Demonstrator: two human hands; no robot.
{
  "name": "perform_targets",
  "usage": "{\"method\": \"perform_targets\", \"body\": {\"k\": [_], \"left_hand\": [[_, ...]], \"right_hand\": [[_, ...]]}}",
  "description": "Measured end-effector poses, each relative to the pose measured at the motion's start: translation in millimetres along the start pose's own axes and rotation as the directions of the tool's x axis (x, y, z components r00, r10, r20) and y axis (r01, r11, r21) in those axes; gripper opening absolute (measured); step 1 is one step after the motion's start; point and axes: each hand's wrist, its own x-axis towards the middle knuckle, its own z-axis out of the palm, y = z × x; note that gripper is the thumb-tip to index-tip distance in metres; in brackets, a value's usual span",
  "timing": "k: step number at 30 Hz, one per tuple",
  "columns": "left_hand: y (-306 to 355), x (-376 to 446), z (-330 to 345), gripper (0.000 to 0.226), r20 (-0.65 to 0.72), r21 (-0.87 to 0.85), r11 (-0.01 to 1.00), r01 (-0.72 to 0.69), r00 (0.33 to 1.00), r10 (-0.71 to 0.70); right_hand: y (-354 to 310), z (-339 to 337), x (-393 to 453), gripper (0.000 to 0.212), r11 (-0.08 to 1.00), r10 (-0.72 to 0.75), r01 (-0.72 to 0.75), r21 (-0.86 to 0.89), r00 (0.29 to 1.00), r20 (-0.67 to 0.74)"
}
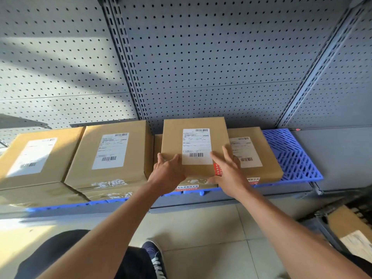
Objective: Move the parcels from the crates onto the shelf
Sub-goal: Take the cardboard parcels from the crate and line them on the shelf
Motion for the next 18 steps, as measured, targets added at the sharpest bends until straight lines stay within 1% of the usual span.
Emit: {"method": "perform_targets", "body": {"k": [4,8,11,14,16,18], "left_hand": [[-2,3,1,0.052,-0.03,0.006,0.999,0.038,0.999,-0.038],[-3,2,-1,0.055,-0.044,-0.017,0.999,0.029,0.999,-0.03],[-6,-4,-9,0.054,-0.137,-0.01,1.0,-0.016,0.99,0.014],[-14,-10,-26,0.054,-0.259,0.067,0.997,-0.036,0.964,0.053],[-26,-13,-34,0.048,-0.307,0.098,0.995,-0.006,0.951,0.036],[-41,-16,-38,0.047,-0.309,0.12,0.992,0.049,0.951,-0.01]], "right_hand": [[2,6,6,0.083,1.0,-0.005,0.005,-0.016,1.0,0.016],[6,5,10,0.086,1.0,-0.013,0.014,-0.014,0.999,0.031],[8,7,12,0.088,0.999,-0.023,0.024,-0.028,0.999,0.047],[6,8,14,0.087,0.996,-0.034,0.037,-0.082,0.999,0.039],[2,8,15,0.083,0.995,-0.05,0.054,-0.09,0.998,0.044],[-2,9,17,0.08,0.993,-0.071,0.076,-0.095,0.996,0.057]]}}
